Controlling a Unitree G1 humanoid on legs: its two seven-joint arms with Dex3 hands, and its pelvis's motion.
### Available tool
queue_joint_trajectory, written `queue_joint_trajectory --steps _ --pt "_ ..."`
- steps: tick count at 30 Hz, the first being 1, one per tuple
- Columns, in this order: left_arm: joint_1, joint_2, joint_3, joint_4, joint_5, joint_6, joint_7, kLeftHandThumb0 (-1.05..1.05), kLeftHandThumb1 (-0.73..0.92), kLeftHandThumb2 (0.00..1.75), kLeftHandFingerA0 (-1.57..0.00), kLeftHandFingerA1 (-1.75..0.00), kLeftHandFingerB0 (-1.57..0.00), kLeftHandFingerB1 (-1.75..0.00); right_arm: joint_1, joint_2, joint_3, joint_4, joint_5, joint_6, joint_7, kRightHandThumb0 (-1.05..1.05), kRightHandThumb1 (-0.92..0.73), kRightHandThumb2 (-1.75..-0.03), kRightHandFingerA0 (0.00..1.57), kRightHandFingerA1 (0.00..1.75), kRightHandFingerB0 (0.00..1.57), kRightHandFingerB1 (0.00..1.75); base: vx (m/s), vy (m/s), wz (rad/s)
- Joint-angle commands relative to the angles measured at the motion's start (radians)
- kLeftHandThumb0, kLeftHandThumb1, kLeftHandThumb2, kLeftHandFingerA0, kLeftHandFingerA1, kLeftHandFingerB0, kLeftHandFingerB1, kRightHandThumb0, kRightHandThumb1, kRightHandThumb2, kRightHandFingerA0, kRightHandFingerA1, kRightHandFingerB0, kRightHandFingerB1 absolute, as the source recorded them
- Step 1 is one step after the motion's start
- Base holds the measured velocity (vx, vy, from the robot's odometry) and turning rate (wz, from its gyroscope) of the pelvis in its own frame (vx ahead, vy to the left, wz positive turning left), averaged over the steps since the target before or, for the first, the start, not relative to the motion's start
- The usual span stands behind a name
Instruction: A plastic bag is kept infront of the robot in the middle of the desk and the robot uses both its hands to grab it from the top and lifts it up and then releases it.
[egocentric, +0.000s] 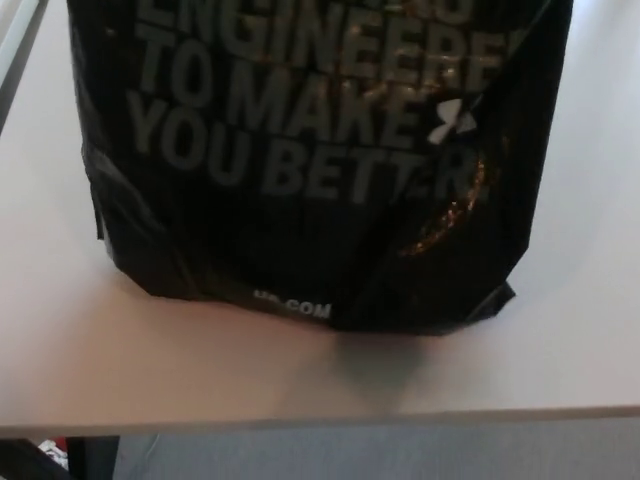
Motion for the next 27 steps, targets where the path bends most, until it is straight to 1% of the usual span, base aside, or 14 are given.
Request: queue_joint_trajectory --steps 1,2,4,7,8,10,11,14,15,16,20,21,22,27 --pt "-0.049 0.129 -0.036 0.106 0.238 0.033 0.184 -0.74 0.8 0.62 -0.41 -0.39 -0.31 -0.3 -0.042 -0.059 0.099 0.152 -0.258 -0.199 -0.227 -0.72 -0.5 -0.83 0.3 0.45 0.08 0.39 0.0 0.0 0.0" --pt "0.009 0.163 -0.032 0.06 0.241 0.005 0.159 -0.84 0.75 1.03 -0.26 -0.47 -0.19 -0.42 -0.005 -0.062 0.105 0.123 -0.26 -0.231 -0.22 -0.71 -0.48 -0.81 0.3 0.44 0.13 0.39 0.0 0.0 0.0" --pt "0.142 0.239 -0.015 -0.035 0.24 -0.068 0.12 -0.82 0.76 1.03 -0.25 -0.47 -0.18 -0.41 0.076 -0.079 0.106 0.061 -0.26 -0.309 -0.22 -0.68 -0.45 -0.77 0.32 0.44 0.18 0.39 0.0 0.0 0.0" --pt "0.155 0.244 -0.007 -0.049 0.243 -0.068 0.118 -0.82 0.76 1.03 -0.25 -0.47 -0.18 -0.41 0.078 -0.08 0.102 0.064 -0.265 -0.32 -0.225 -0.68 -0.45 -0.77 0.32 0.44 0.18 0.39 0.0 0.008 0.0" --pt "0.267 0.33 0.0 -0.089 0.252 -0.112 0.108 -0.81 0.76 1.04 -0.25 -0.47 -0.15 -0.41 0.169 -0.119 0.08 0.03 -0.254 -0.419 -0.28 -0.69 -0.59 -0.59 0.42 0.35 0.26 0.29 0.02 0.005 0.08" --pt "0.36 0.394 0.02 -0.125 0.245 -0.138 0.111 -0.8 0.75 1.03 -0.27 -0.47 -0.18 -0.42 0.225 -0.142 0.063 0.008 -0.247 -0.473 -0.307 -0.67 -0.58 -0.59 0.44 0.35 0.25 0.29 0.02 -0.013 0.12" --pt "0.399 0.414 0.031 -0.11 0.236 -0.172 0.139 -0.79 0.74 1.02 -0.27 -0.47 -0.17 -0.41 0.247 -0.149 0.06 0.001 -0.252 -0.486 -0.334 -0.66 -0.58 -0.59 0.48 0.36 0.26 0.3 0.03 -0.036 0.08" --pt "0.431 0.425 0.048 -0.122 0.234 -0.18 0.148 -0.79 0.74 1.02 -0.27 -0.47 -0.17 -0.41 0.26 -0.153 0.05 -0.005 -0.263 -0.497 -0.347 -0.66 -0.58 -0.59 0.48 0.36 0.26 0.3 0.04 -0.05 0.46" --pt "0.517 0.464 0.056 -0.069 0.237 -0.19 0.217 -0.78 0.76 0.99 -0.29 -0.46 -0.17 -0.4 0.319 -0.186 0.039 -0.065 -0.264 -0.514 -0.351 -0.76 -0.53 -0.83 0.46 0.48 0.18 0.39 0.0 -0.077 0.49" --pt "0.574 0.488 0.067 -0.04 0.237 -0.207 0.267 -0.72 0.9 0.67 -0.42 -0.38 -0.26 -0.29 0.361 -0.208 0.025 -0.106 -0.26 -0.53 -0.355 -0.74 -0.52 -0.82 0.46 0.48 0.19 0.39 0.0 0.0 0.0" --pt "0.62 0.5 0.096 -0.044 0.242 -0.228 0.298 -0.72 0.9 0.67 -0.42 -0.38 -0.26 -0.29 0.399 -0.222 -0.006 -0.149 -0.263 -0.542 -0.352 -0.74 -0.52 -0.82 0.46 0.48 0.19 0.39 0.01 -0.002 0.04" --pt "0.661 0.514 0.113 -0.025 0.226 -0.226 0.309 -0.7 0.87 0.66 -0.52 -0.43 -0.29 -0.3 0.429 -0.233 -0.018 -0.181 -0.264 -0.543 -0.358 -0.72 -0.51 -0.79 0.45 0.47 0.17 0.38 0.0 0.0 0.0" --pt "0.742 0.541 0.149 0.01 0.189 -0.23 0.321 -0.73 0.89 0.67 -0.49 -0.41 -0.28 -0.3 0.48 -0.252 -0.043 -0.229 -0.259 -0.556 -0.374 -0.6 -0.55 -0.57 0.49 0.38 0.25 0.29 -0.01 0.05 -0.13" --pt "0.936 0.564 0.258 -0.048 0.144 -0.302 0.361 -0.72 0.9 0.68 -0.5 -0.45 -0.29 -0.3 0.538 -0.298 -0.149 -0.274 -0.219 -0.568 -0.334 -0.62 -0.59 -0.58 0.48 0.38 0.25 0.3 -0.02 0.076 -0.23"
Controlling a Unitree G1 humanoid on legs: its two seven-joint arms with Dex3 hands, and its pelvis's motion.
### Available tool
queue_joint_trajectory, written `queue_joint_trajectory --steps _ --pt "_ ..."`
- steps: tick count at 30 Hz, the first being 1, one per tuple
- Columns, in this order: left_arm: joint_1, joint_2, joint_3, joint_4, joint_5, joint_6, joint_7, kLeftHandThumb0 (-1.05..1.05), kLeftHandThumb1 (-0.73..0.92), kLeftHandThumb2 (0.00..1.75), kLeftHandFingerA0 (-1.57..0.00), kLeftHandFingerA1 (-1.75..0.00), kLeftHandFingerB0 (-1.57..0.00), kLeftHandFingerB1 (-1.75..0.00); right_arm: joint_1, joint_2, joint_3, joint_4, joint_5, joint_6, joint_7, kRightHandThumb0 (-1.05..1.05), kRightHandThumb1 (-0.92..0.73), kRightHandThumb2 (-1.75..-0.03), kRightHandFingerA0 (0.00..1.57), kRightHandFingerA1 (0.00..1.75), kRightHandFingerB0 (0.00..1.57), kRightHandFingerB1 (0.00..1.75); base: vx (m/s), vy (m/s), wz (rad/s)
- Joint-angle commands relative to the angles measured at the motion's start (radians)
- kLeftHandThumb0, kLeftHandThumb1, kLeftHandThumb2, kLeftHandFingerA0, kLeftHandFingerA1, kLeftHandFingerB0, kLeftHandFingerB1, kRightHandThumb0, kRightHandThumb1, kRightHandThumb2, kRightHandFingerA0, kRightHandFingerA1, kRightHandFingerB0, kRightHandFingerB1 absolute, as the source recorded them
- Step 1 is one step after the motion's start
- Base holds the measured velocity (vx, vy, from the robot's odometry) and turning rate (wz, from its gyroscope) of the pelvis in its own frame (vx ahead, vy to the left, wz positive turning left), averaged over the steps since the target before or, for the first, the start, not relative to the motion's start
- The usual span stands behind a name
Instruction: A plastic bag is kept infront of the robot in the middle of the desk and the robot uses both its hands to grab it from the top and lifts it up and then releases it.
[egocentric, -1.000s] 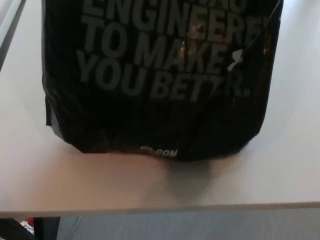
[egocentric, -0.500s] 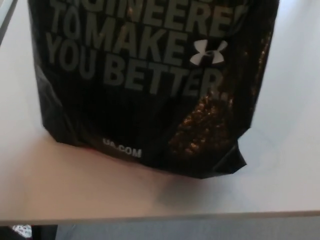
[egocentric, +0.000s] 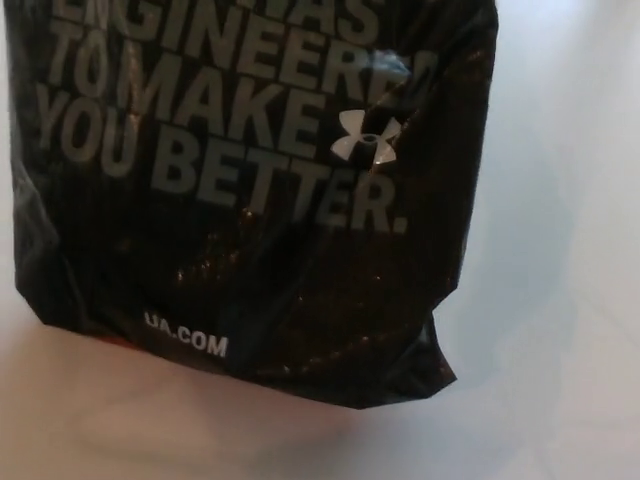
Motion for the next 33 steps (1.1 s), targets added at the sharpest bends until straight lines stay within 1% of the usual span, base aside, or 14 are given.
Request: queue_joint_trajectory --steps 1,4,5,11,12,15,18,19,23,24,26,27,28,33 --pt "0.308 0.091 0.169 -0.053 -0.036 -0.177 0.17 -0.73 0.74 1.05 -0.45 -0.57 -0.27 -0.46 0.126 -0.096 -0.138 -0.131 -0.02 -0.162 -0.071 -0.61 -0.59 -0.58 0.51 0.4 0.3 0.31 -0.03 0.062 -0.13" --pt "0.406 0.087 0.249 -0.119 -0.057 -0.192 0.166 -0.73 0.74 1.05 -0.45 -0.57 -0.27 -0.46 0.163 -0.104 -0.179 -0.173 -0.026 -0.162 -0.07 -0.61 -0.59 -0.58 0.51 0.4 0.3 0.31 0.0 0.0 0.0" --pt "0.488 0.063 0.323 -0.172 -0.087 -0.232 0.177 -0.63 0.85 0.66 -0.57 -0.47 -0.4 -0.34 0.205 -0.113 -0.206 -0.215 -0.026 -0.189 -0.09 -0.61 -0.43 -0.76 0.52 0.54 0.28 0.43 -0.05 0.025 0.07" --pt "1.037 -0.24 0.822 -0.806 -0.255 -0.184 0.024 -0.61 0.92 0.67 -0.5 -0.51 -0.36 -0.36 0.593 -0.163 -0.402 -0.625 -0.002 -0.224 -0.148 -0.67 -0.47 -0.81 0.53 0.54 0.3 0.44 -0.05 -0.004 0.12" --pt "1.111 -0.312 0.879 -0.923 -0.274 -0.161 0.008 -0.47 0.67 1.11 -0.5 -0.7 -0.19 -0.49 0.687 -0.166 -0.451 -0.718 0.006 -0.224 -0.145 -0.59 -0.56 -0.57 0.58 0.43 0.37 0.34 -0.06 -0.003 0.23" --pt "1.265 -0.463 0.962 -1.104 -0.327 -0.176 0.013 -0.62 0.74 1.04 -0.44 -0.69 -0.3 -0.51 0.962 -0.131 -0.605 -0.981 -0.005 -0.228 -0.121 -0.56 -0.54 -0.57 0.54 0.43 0.38 0.35 -0.02 0.001 0.19" --pt "1.362 -0.537 0.981 -1.19 -0.415 -0.155 -0.001 -0.56 0.74 1.12 -0.33 -0.6 -0.17 -0.48 1.095 -0.086 -0.676 -1.043 -0.066 -0.346 -0.184 -0.58 -0.45 -0.77 0.5 0.54 0.34 0.46 -0.08 0.018 -0.09" --pt "1.418 -0.587 0.978 -1.219 -0.446 -0.199 0.02 -0.52 0.92 0.73 -0.29 -0.46 -0.29 -0.41 1.173 -0.047 -0.715 -1.089 -0.095 -0.383 -0.207 -0.55 -0.43 -0.75 0.52 0.55 0.37 0.48 -0.08 0.038 -0.19" --pt "1.602 -0.762 0.921 -1.281 -0.491 -0.405 0.097 -0.54 0.91 0.7 -0.37 -0.51 -0.28 -0.38 1.443 0.095 -0.852 -1.228 -0.132 -0.491 -0.242 -0.5 -0.47 -0.77 0.47 0.57 0.35 0.48 -0.08 0.062 -0.06" --pt "1.621 -0.784 0.903 -1.28 -0.488 -0.441 0.108 -0.49 0.73 1.1 -0.3 -0.6 -0.17 -0.5 1.483 0.124 -0.87 -1.25 -0.143 -0.492 -0.252 -0.51 -0.48 -0.78 0.47 0.57 0.32 0.47 0.0 0.0 0.0" --pt "1.656 -0.817 0.866 -1.254 -0.485 -0.53 0.114 -0.5 0.75 1.02 -0.52 -0.83 -0.23 -0.5 1.556 0.171 -0.897 -1.29 -0.153 -0.492 -0.251 -0.44 -0.6 -0.58 0.5 0.47 0.35 0.35 0.04 0.094 0.09" --pt "1.675 -0.838 0.862 -1.247 -0.466 -0.556 0.12 -0.47 0.91 0.68 -0.57 -0.76 -0.25 -0.37 1.593 0.187 -0.904 -1.303 -0.148 -0.493 -0.242 -0.44 -0.61 -0.58 0.46 0.45 0.33 0.35 0.06 0.04 0.09" --pt "1.705 -0.867 0.835 -1.242 -0.461 -0.587 0.126 -0.48 0.92 0.69 -0.56 -0.58 -0.27 -0.37 1.65 0.216 -0.906 -1.317 -0.148 -0.496 -0.24 -0.46 -0.61 -0.58 0.42 0.43 0.32 0.36 0.0 0.0 0.0" --pt "1.791 -0.983 0.708 -1.225 -0.429 -0.635 0.142 -0.54 0.77 1.02 -0.59 -0.72 -0.19 -0.48 1.835 0.293 -0.881 -1.332 -0.154 -0.53 -0.236 -0.48 -0.64 -0.59 0.39 0.43 0.27 0.34 0.06 -0.052 0.07"
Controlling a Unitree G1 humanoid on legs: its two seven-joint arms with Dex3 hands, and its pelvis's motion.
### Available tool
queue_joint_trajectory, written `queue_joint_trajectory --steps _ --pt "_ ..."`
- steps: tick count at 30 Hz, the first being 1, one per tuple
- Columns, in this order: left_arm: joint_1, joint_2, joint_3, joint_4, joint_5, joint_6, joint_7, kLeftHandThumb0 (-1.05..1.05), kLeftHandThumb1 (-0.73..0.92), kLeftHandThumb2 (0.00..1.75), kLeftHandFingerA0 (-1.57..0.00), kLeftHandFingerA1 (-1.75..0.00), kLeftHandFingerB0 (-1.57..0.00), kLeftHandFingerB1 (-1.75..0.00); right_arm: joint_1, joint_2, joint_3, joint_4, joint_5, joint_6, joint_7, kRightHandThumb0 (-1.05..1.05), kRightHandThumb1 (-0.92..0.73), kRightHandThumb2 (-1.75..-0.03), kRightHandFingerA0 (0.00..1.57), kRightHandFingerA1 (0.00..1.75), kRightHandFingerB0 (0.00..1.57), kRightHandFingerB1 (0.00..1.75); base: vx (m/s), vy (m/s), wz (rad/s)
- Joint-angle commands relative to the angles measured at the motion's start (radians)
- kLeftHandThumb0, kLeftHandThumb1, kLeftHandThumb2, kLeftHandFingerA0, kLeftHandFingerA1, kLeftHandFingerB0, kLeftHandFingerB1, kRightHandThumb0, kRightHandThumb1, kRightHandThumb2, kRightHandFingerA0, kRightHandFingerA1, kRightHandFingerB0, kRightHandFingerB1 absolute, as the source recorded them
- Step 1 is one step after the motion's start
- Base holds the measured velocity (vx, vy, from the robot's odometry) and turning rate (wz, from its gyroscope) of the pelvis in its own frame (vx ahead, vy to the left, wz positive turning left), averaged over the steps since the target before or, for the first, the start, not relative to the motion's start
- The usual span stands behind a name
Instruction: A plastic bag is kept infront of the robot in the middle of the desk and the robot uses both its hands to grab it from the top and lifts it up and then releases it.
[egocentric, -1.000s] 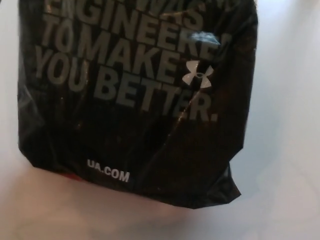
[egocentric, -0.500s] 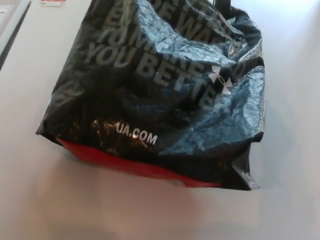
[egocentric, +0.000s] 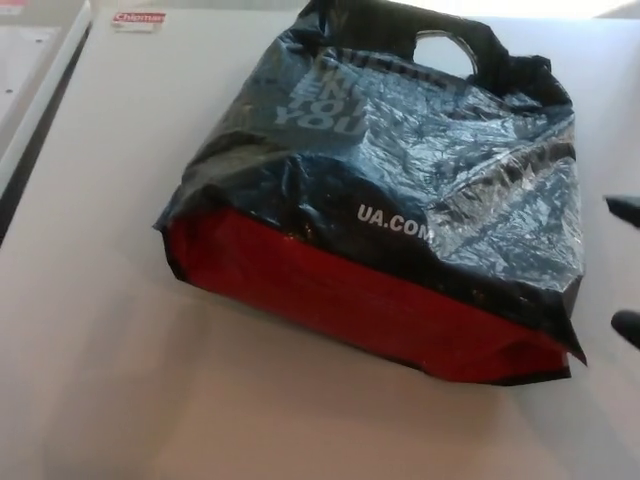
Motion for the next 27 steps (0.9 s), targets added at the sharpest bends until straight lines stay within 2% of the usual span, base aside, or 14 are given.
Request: queue_joint_trajectory --steps 1,2,4,5,7,8,9,12,13,15,16,17,23,27 --pt "0.412 -0.375 0.0 -0.24 -0.248 -0.442 0.088 -0.5 0.92 0.68 -0.61 -0.66 -0.24 -0.36 0.657 0.203 -0.287 -0.373 -0.138 -0.323 -0.162 -0.47 -0.65 -0.59 0.39 0.42 0.28 0.34 0.05 -0.082 0.03" --pt "0.434 -0.38 -0.033 -0.233 -0.249 -0.471 0.077 -0.43 0.92 0.71 -0.65 -0.92 -0.24 -0.35 0.701 0.212 -0.283 -0.366 -0.15 -0.352 -0.164 -0.47 -0.66 -0.59 0.39 0.42 0.28 0.34 0.05 -0.094 0.08" --pt "0.462 -0.384 -0.076 -0.225 -0.247 -0.515 0.06 -0.41 0.92 0.72 -0.69 -0.96 -0.23 -0.36 0.764 0.223 -0.281 -0.352 -0.167 -0.397 -0.167 -0.47 -0.66 -0.59 0.39 0.42 0.27 0.33 0.06 -0.112 0.26" --pt "0.469 -0.413 -0.074 -0.218 -0.214 -0.545 0.065 -0.45 0.92 0.69 -0.36 -0.65 -0.25 -0.36 0.812 0.227 -0.276 -0.345 -0.176 -0.425 -0.161 -0.55 -0.56 -0.79 0.31 0.49 0.21 0.43 0.05 -0.1 0.23" --pt "0.473 -0.465 -0.061 -0.197 -0.165 -0.593 0.075 -0.45 0.91 0.66 -0.29 -0.57 -0.26 -0.35 0.879 0.229 -0.271 -0.334 -0.195 -0.455 -0.156 -0.5 -0.69 -0.6 0.38 0.41 0.26 0.33 0.02 -0.099 -0.04" --pt "0.478 -0.483 -0.055 -0.182 -0.154 -0.611 0.075 -0.45 0.91 0.66 -0.29 -0.57 -0.26 -0.35 0.897 0.23 -0.272 -0.328 -0.212 -0.465 -0.161 -0.5 -0.69 -0.6 0.38 0.41 0.26 0.33 0.0 0.0 0.0" --pt "0.478 -0.494 -0.059 -0.17 -0.153 -0.628 0.072 -0.45 0.92 0.67 -0.29 -0.54 -0.27 -0.35 0.905 0.228 -0.269 -0.316 -0.227 -0.47 -0.167 -0.57 -0.57 -0.81 0.33 0.49 0.22 0.43 0.0 0.0 0.0" --pt "0.494 -0.532 -0.078 -0.126 -0.127 -0.677 0.061 -0.45 0.92 0.67 -0.33 -0.55 -0.27 -0.39 0.966 0.214 -0.272 -0.285 -0.244 -0.489 -0.156 -0.56 -0.54 -0.79 0.31 0.49 0.23 0.44 0.0 0.0 0.0" --pt "0.503 -0.533 -0.08 -0.109 -0.122 -0.692 0.051 -0.44 0.91 0.66 -0.31 -0.61 -0.27 -0.4 0.984 0.212 -0.282 -0.269 -0.243 -0.506 -0.157 -0.51 -0.67 -0.6 0.38 0.41 0.28 0.34 -0.03 0.087 -0.04" --pt "0.518 -0.509 -0.062 -0.077 -0.118 -0.699 0.03 -0.46 0.9 0.66 -0.31 -0.62 -0.27 -0.38 1.002 0.209 -0.313 -0.246 -0.266 -0.515 -0.177 -0.56 -0.56 -0.8 0.3 0.48 0.22 0.43 -0.06 0.121 -0.05" --pt "0.509 -0.498 -0.056 -0.042 -0.124 -0.713 0.027 -0.45 0.9 0.66 -0.31 -0.6 -0.29 -0.37 0.999 0.206 -0.334 -0.228 -0.268 -0.525 -0.19 -0.52 -0.71 -0.61 0.36 0.4 0.26 0.33 -0.04 0.173 -0.1" --pt "0.494 -0.479 -0.021 0.037 -0.153 -0.738 0.029 -0.41 0.88 0.65 -0.34 -0.61 -0.29 -0.37 1.003 0.196 -0.386 -0.177 -0.286 -0.525 -0.234 -0.51 -0.74 -0.62 0.37 0.4 0.28 0.34 0.0 0.183 -0.15" --pt "0.421 -0.433 0.077 0.28 -0.282 -0.633 0.029 -0.43 0.87 0.66 -0.44 -0.59 -0.37 -0.39 0.969 0.17 -0.426 0.079 -0.213 -0.422 -0.277 -0.46 -0.78 -0.63 0.38 0.39 0.27 0.33 0.02 0.213 -0.09" --pt "0.232 -0.359 0.172 0.672 -0.237 -0.612 0.06 -0.32 0.85 0.64 -0.49 -0.61 -0.4 -0.4 0.885 0.171 -0.374 0.3 0.04 -0.281 -0.066 -0.47 -0.85 -0.65 0.36 0.39 0.23 0.31 0.03 0.025 0.01"
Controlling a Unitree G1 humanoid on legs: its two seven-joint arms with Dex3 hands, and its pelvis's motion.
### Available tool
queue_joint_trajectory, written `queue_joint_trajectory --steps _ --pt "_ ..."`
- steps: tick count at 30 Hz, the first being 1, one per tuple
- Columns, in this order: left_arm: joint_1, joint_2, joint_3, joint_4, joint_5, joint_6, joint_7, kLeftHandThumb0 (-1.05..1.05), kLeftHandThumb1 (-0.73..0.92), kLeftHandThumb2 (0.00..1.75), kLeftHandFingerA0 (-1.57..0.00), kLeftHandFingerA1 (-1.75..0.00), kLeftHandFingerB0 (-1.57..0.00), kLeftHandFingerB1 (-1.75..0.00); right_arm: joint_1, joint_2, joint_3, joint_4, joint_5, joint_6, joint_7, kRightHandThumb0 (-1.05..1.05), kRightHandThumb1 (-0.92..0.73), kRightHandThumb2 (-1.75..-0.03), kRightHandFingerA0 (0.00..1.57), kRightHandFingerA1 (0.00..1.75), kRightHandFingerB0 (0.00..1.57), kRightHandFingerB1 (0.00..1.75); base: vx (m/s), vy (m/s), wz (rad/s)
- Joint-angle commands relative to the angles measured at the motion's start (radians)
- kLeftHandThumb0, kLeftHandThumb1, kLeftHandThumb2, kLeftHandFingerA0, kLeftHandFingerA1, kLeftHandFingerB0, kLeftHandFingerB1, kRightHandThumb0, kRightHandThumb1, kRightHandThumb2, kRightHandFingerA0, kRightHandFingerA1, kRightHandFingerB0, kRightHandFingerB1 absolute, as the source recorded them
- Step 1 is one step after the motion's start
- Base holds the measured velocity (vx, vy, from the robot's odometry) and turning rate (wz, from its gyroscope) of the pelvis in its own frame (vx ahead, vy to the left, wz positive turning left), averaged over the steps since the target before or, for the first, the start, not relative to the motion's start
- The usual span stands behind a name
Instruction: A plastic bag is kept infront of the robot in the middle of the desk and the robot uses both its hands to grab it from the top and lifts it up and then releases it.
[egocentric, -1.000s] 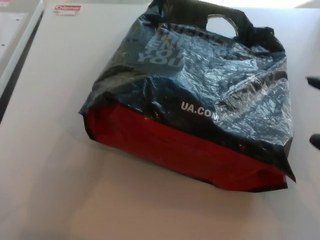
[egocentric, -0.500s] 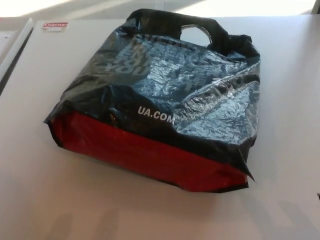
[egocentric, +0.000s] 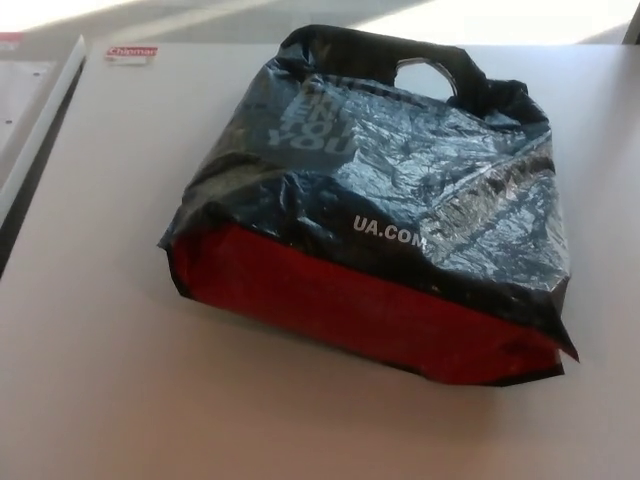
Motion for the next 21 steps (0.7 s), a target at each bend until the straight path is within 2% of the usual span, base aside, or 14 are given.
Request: queue_joint_trajectory --steps 1,2,4,7,9,10,11,14,15,16,18,19,20,21 --pt "-0.223 0.079 0.159 0.581 -0.124 -0.247 0.064 -0.32 0.85 0.64 -0.49 -0.61 -0.4 -0.4 -0.046 -0.01 -0.044 0.345 0.171 0.013 0.071 -0.47 -0.85 -0.65 0.36 0.39 0.23 0.31 0.0 0.0 0.0" --pt "-0.272 0.105 0.162 0.705 -0.118 -0.207 0.071 -0.36 0.81 0.64 -0.51 -0.55 -0.42 -0.4 -0.099 -0.008 -0.02 0.445 0.203 0.084 0.146 -0.52 -0.73 -0.86 0.28 0.45 0.17 0.4 0.01 -0.073 0.08" --pt "-0.302 0.108 0.158 0.782 -0.139 -0.149 0.052 -0.36 0.82 0.64 -0.49 -0.56 -0.43 -0.4 -0.169 0.0 0.005 0.577 0.23 0.133 0.217 -0.53 -0.73 -0.86 0.28 0.46 0.16 0.41 -0.01 -0.097 0.1" --pt "-0.353 0.107 0.148 0.879 -0.155 -0.081 0.019 -0.35 0.85 0.65 -0.46 -0.55 -0.43 -0.37 -0.209 0.033 0.008 0.634 0.328 0.184 0.344 -0.53 -0.72 -0.88 0.24 0.46 0.1 0.39 0.0 -0.111 0.06" --pt "-0.377 0.133 0.122 0.964 -0.074 -0.05 0.078 -0.55 0.92 0.71 -0.29 -0.56 -0.26 -0.34 -0.218 0.029 0.006 0.649 0.331 0.173 0.349 -0.53 -0.72 -0.88 0.24 0.46 0.1 0.39 0.0 -0.08 0.06" --pt "-0.377 0.142 0.107 0.982 -0.033 -0.042 0.117 -0.55 0.92 0.71 -0.29 -0.56 -0.26 -0.34 -0.221 0.026 0.004 0.656 0.332 0.168 0.351 -0.53 -0.72 -0.88 0.24 0.46 0.1 0.39 0.0 0.0 0.0" --pt "-0.355 0.133 0.066 0.969 0.06 -0.02 0.204 -0.53 0.92 0.98 -0.11 -0.5 -0.1 -0.39 -0.225 0.024 0.003 0.665 0.333 0.162 0.353 -0.53 -0.72 -0.88 0.24 0.46 0.1 0.39 0.0 0.0 0.0" --pt "-0.301 0.066 0.065 0.889 0.124 -0.07 0.282 -0.29 0.92 0.89 -0.16 -0.37 -0.07 -0.33 -0.24 0.021 0.0 0.685 0.335 0.15 0.36 -0.53 -0.72 -0.88 0.24 0.46 0.1 0.39 0.0 0.0 0.0" --pt "-0.306 0.044 0.059 0.891 0.128 -0.036 0.312 -0.22 0.79 1.25 -0.01 -0.5 0.0 -0.47 -0.239 0.019 -0.002 0.696 0.337 0.141 0.362 -0.53 -0.72 -0.88 0.24 0.46 0.1 0.39 0.0 0.0 0.0" --pt "-0.342 0.052 0.036 0.95 0.135 0.022 0.359 -0.51 0.92 0.94 -0.06 -0.44 -0.05 -0.28 -0.238 0.017 -0.005 0.71 0.339 0.131 0.365 -0.53 -0.72 -0.88 0.24 0.46 0.1 0.39 0.0 0.0 0.0" --pt "-0.411 0.087 0.011 1.059 0.144 0.046 0.415 -0.57 0.92 0.95 -0.07 -0.48 -0.04 -0.33 -0.245 0.015 -0.007 0.726 0.343 0.122 0.369 -0.53 -0.72 -0.88 0.24 0.46 0.1 0.39 0.0 0.0 0.0" --pt "-0.444 0.094 0.02 1.105 0.104 0.029 0.385 -0.61 0.91 1.16 -0.01 -0.5 -0.08 -0.41 -0.25 0.014 -0.007 0.734 0.345 0.116 0.372 -0.53 -0.72 -0.88 0.24 0.46 0.1 0.39 0.0 0.0 0.0" --pt "-0.446 0.103 0.017 1.119 0.096 0.022 0.367 -0.61 0.92 0.95 -0.06 -0.48 -0.03 -0.33 -0.252 0.013 -0.008 0.739 0.346 0.113 0.374 -0.53 -0.72 -0.88 0.24 0.46 0.1 0.39 0.0 0.0 0.0" --pt "-0.44 0.115 0.005 1.127 0.105 0.019 0.367 -0.61 0.92 0.95 -0.06 -0.48 -0.03 -0.33 -0.254 0.012 -0.008 0.745 0.348 0.109 0.376 -0.53 -0.72 -0.88 0.24 0.46 0.1 0.39 0.0 0.0 0.0"
